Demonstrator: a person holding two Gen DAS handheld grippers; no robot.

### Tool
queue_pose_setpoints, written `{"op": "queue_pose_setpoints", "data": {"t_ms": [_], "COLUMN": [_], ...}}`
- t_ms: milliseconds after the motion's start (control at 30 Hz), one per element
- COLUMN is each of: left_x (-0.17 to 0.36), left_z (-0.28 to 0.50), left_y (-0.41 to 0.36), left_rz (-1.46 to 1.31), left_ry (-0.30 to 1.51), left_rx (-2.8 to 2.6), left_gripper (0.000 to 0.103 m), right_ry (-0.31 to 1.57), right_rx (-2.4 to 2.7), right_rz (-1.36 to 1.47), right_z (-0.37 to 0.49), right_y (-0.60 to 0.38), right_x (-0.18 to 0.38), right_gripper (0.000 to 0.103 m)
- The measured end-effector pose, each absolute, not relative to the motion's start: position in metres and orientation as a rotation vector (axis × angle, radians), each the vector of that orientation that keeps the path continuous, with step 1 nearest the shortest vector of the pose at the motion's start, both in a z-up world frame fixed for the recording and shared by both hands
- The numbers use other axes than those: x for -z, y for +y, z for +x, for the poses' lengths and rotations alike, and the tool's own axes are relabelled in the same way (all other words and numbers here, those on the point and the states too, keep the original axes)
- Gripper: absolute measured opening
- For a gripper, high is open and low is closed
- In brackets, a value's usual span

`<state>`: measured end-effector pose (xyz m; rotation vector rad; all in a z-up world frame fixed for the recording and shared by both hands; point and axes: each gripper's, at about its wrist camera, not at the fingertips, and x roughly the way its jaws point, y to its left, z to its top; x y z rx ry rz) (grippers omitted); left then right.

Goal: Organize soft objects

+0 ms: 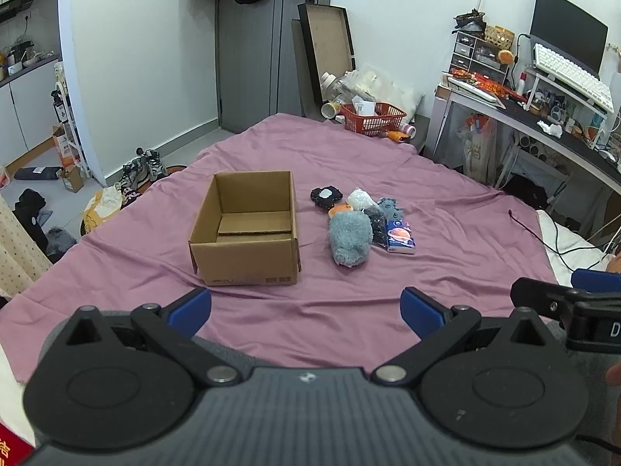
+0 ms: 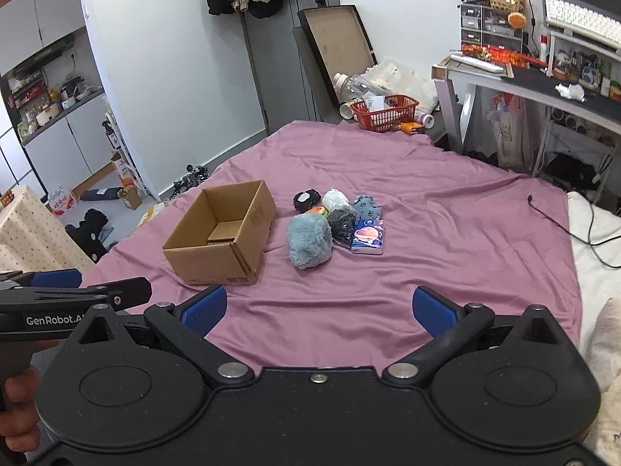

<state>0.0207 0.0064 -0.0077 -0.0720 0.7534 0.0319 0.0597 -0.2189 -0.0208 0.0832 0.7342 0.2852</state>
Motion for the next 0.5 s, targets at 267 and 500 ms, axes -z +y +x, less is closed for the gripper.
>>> {"op": "queue_pose_setpoints", "data": {"t_ms": [267, 500], "left_x": [0.017, 0.031], "left_z": [0.053, 0.084], "left_y": [-0.001, -0.006], "left_rz": [-0.080, -0.108], "left_ry": [0.759, 0.780], "left_rx": [-0.007, -0.011], "left_gripper": [0.103, 0.102], "right_ry": [0.759, 0.773], "right_rx": [-0.284, -0.310], "right_rz": [0.125, 0.162], "right_z": [0.092, 0.115], "right_y": [-0.229, -0.240], "right_x": [0.030, 0.038], "right_gripper": [0.103, 0.103]}}
